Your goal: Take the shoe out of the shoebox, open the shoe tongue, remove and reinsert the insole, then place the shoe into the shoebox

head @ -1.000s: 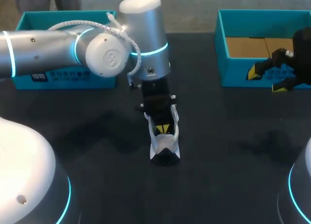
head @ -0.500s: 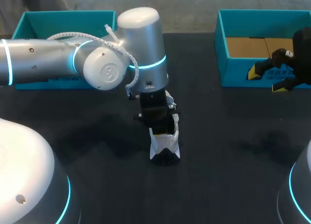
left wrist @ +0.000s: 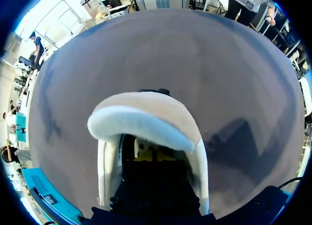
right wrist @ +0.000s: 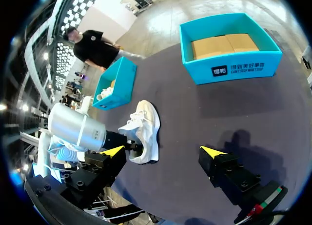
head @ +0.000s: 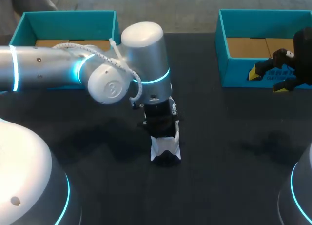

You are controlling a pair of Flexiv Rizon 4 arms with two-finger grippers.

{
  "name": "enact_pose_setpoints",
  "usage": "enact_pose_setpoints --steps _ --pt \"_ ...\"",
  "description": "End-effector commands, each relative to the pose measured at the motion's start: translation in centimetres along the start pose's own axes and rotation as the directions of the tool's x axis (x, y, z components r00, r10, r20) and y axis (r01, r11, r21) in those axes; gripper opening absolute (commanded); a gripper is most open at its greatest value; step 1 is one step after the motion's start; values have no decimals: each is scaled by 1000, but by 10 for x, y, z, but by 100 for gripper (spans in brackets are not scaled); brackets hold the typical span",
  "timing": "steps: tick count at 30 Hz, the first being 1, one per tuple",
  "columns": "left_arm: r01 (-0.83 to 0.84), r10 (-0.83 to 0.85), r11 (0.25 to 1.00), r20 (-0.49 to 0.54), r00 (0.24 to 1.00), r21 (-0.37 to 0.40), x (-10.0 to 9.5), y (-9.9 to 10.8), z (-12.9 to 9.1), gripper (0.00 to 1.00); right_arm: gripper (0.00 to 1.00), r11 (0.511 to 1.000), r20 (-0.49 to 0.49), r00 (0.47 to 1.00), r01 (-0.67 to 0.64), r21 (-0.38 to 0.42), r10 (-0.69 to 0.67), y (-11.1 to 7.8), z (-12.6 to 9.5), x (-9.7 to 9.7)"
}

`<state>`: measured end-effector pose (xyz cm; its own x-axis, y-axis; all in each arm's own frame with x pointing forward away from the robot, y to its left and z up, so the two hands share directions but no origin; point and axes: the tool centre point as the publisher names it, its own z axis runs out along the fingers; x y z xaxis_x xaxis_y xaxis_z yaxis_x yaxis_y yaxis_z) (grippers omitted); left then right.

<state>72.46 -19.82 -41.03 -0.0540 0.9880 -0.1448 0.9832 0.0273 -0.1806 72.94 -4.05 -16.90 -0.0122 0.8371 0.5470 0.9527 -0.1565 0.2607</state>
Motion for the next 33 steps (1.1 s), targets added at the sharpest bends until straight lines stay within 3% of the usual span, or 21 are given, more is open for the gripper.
enact_pose_setpoints --steps 1,9,14,22,33 --pt "-8 8 1000 -4 1000 2 4 -2 4 0 100 1000 2 1000 -2 -1 2 -1 0 0" --pt "-29 29 999 2 1000 -17 5 -2 -18 0 100 1000 2 1000 -2 -1 2 -1 0 0" --pt "-55 55 996 1 998 -74 1 -4 -30 0 100 1000 2 1000 -2 -1 2 -1 0 0" --pt "-64 63 987 -10 998 -149 -2 2 -22 0 100 1000 2 1000 -2 -1 2 -1 0 0" --pt "-61 55 988 -41 998 -139 -2 3 -9 0 100 1000 2 1000 -2 -1 2 -1 0 0"
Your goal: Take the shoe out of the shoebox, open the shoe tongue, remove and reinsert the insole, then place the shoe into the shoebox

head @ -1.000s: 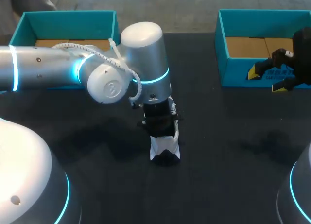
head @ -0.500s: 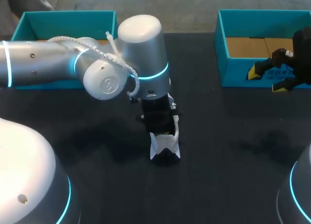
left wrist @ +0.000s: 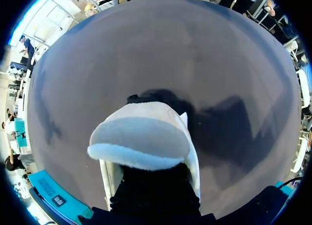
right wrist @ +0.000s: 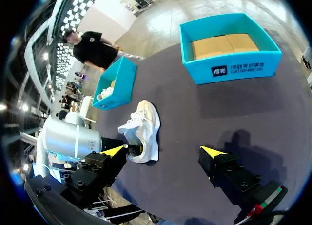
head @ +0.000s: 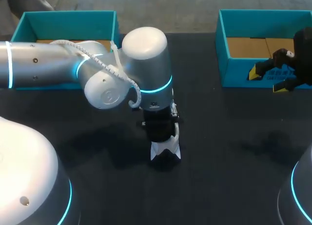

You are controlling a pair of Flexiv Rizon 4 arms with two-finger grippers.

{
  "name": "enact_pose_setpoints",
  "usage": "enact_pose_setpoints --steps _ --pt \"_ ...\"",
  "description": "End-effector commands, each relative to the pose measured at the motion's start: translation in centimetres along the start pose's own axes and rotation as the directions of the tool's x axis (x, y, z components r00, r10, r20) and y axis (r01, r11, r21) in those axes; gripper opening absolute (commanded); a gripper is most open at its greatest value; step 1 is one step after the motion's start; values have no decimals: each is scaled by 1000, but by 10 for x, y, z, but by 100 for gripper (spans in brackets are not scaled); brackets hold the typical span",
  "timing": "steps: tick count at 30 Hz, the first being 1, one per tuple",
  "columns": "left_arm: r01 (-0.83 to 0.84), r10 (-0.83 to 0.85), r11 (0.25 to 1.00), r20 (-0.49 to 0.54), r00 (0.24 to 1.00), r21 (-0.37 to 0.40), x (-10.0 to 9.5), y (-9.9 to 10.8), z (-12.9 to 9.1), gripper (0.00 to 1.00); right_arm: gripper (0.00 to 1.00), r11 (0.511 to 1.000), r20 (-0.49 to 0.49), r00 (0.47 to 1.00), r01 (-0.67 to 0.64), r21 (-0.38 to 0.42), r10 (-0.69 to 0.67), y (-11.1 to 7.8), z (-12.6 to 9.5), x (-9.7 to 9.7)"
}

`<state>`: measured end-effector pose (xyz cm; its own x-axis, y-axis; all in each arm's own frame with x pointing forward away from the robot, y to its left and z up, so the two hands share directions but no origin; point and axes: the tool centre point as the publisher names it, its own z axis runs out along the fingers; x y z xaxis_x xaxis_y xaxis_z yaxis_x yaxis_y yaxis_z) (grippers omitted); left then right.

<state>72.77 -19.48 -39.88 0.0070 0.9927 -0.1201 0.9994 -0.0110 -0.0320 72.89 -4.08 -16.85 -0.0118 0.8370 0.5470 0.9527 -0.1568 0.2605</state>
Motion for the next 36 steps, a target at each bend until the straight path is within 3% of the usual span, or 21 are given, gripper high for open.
enact_pose_setpoints --steps 1,16,20,27,29,36 --pt "0 0 1000 -5 1000 2 -3 2 2 0 100 1000 2 1000 -1 -1 1 0 1 0" --pt "-36 33 991 -21 999 -127 3 24 -38 0 100 1000 2 1000 -1 -1 1 0 1 0" --pt "-61 51 974 -48 998 -220 2 36 -49 0 100 1000 2 1000 -1 -1 1 0 1 0" --pt "-68 46 955 -81 996 -288 -1 52 -58 0 100 1000 2 1000 -1 -1 1 0 1 0" --pt "-55 33 955 -81 996 -290 -2 56 -58 33 100 1000 2 1000 -1 -1 1 0 1 0" --pt "-3 -15 953 -58 998 -304 -5 59 -55 38 100 1000 2 1000 -1 -1 1 0 1 0"
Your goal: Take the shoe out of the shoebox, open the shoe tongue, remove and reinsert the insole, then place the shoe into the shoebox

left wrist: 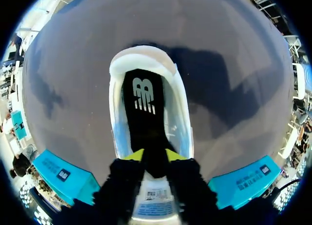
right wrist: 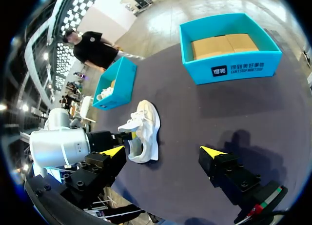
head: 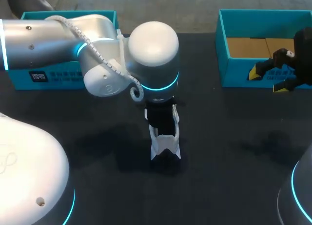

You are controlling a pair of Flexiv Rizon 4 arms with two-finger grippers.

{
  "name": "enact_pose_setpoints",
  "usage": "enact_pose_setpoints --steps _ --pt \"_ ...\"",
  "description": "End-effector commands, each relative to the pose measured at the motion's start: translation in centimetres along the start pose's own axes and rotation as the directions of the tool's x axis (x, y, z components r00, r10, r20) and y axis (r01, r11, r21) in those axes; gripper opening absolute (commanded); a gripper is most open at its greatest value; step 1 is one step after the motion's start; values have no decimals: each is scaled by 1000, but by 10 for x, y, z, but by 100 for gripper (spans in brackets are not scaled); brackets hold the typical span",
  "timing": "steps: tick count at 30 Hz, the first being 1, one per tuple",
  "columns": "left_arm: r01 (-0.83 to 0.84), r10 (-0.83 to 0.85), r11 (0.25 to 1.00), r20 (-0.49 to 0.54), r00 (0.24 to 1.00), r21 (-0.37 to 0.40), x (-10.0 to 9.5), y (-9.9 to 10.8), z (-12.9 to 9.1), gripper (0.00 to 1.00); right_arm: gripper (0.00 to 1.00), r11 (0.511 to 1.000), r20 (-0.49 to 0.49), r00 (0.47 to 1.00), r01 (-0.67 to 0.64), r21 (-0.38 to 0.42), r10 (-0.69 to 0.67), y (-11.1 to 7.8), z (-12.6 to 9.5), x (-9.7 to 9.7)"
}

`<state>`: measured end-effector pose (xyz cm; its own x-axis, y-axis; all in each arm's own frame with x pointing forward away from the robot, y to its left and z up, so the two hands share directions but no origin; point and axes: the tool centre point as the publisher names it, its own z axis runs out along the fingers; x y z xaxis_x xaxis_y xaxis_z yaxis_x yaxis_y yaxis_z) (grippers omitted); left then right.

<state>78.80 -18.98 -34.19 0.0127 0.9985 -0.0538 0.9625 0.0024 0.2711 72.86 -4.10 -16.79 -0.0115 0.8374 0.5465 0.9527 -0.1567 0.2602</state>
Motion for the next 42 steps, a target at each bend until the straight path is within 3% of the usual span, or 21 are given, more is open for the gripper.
enact_pose_setpoints --steps 1,2,3,4,5,25,42 --pt "21 -21 1000 3 1000 -1 -4 -1 4 38 100 1000 1 1000 -1 -1 1 0 1 0" --pt "37 -37 999 4 999 -1 -4 -2 6 68 100 1000 1 1000 -1 -1 1 0 1 0" --pt "37 -37 999 3 999 0 -4 -2 6 85 100 1000 1 1000 -1 -1 1 0 1 0" --pt "37 -37 999 3 999 0 -4 -2 6 85 100 1000 1 1000 -1 -1 1 0 1 0" --pt "43 -44 999 9 999 12 -5 -3 6 100 100 1000 1 1000 -1 -1 1 0 1 0" --pt "55 -56 998 26 998 11 -2 -3 -12 100 100 1000 1 1000 -1 -1 1 0 1 0" --pt "60 -60 998 23 998 -23 2 25 -37 100 100 1000 1 1000 -1 -1 1 0 1 0"
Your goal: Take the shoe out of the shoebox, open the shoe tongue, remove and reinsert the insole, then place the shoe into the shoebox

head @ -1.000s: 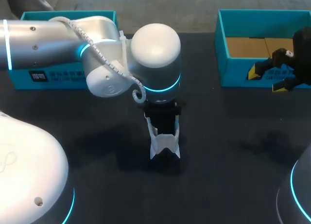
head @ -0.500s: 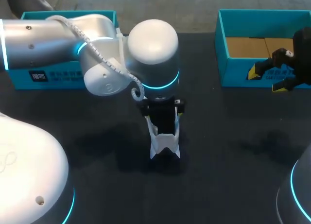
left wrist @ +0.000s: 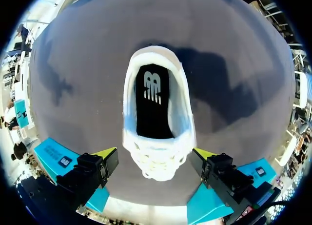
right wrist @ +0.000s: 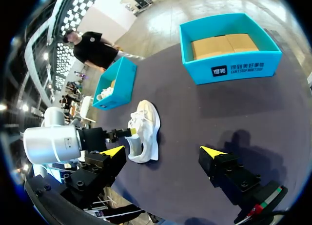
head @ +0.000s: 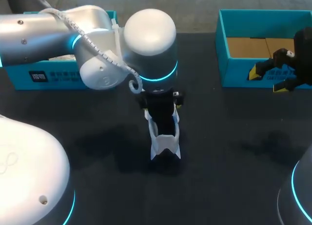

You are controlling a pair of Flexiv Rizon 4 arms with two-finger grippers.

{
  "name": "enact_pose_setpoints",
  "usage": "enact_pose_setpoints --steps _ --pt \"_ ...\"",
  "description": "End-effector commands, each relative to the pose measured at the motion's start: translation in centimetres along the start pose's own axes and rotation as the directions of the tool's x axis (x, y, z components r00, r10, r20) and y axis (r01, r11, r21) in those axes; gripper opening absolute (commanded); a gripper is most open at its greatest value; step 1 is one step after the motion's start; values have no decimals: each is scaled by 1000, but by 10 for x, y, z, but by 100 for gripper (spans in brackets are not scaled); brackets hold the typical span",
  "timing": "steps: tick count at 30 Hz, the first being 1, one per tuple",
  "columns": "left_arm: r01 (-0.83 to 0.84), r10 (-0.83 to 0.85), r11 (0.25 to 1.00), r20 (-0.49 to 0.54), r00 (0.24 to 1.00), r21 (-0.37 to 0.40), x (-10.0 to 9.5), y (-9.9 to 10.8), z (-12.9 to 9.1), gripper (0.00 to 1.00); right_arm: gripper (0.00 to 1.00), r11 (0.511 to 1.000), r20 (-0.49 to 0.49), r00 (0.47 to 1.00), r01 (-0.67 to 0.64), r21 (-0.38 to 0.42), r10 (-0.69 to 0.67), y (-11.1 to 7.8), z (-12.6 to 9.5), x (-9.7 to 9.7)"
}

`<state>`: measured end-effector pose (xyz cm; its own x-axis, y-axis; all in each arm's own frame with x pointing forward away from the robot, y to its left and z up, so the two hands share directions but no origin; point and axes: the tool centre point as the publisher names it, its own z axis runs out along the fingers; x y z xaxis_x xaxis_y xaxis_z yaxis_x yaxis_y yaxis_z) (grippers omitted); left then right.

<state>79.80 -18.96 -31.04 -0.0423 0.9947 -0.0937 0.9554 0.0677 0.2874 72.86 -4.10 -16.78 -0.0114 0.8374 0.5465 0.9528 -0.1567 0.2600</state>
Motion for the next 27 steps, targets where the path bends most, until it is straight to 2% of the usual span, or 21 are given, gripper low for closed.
enact_pose_setpoints --steps 1,9,13,14,15,16,17,19,21,23,27 --pt "-6 6 1000 -3 1000 -6 3 8 -10 100 100 1000 1 1000 -1 -1 1 0 1 0" --pt "-19 19 999 -6 1000 -29 0 28 -17 100 100 1000 1 1000 -1 -1 1 0 1 0" --pt "-25 25 999 1 1000 -24 -4 34 -17 88 100 1000 1 1000 -1 -1 1 0 1 0" --pt "-29 29 999 0 1000 -24 -5 35 -17 61 100 1000 1 1000 -1 -1 1 0 1 0" --pt "-32 32 999 4 999 -19 -7 35 -17 53 100 1000 1 1000 -1 -1 1 0 1 0" --pt "-34 34 999 4 999 -23 -7 35 -17 51 100 1000 1 1000 -1 -1 1 0 1 0" --pt "-40 40 999 11 999 -15 -9 35 -17 57 100 1000 1 1000 -1 -1 1 0 1 0" --pt "-39 39 999 11 999 -17 -10 34 -16 44 100 1000 1 1000 -1 -1 1 0 1 0" --pt "-38 38 999 16 999 -12 -10 33 -14 38 100 1000 1 1000 -1 -1 1 0 1 0" --pt "-40 40 999 15 999 -5 -9 31 -12 41 100 1000 1 1000 -1 -1 1 0 1 0" --pt "-47 47 999 15 999 14 -8 24 -5 40 100 1000 1 1000 -1 -1 1 0 1 0"
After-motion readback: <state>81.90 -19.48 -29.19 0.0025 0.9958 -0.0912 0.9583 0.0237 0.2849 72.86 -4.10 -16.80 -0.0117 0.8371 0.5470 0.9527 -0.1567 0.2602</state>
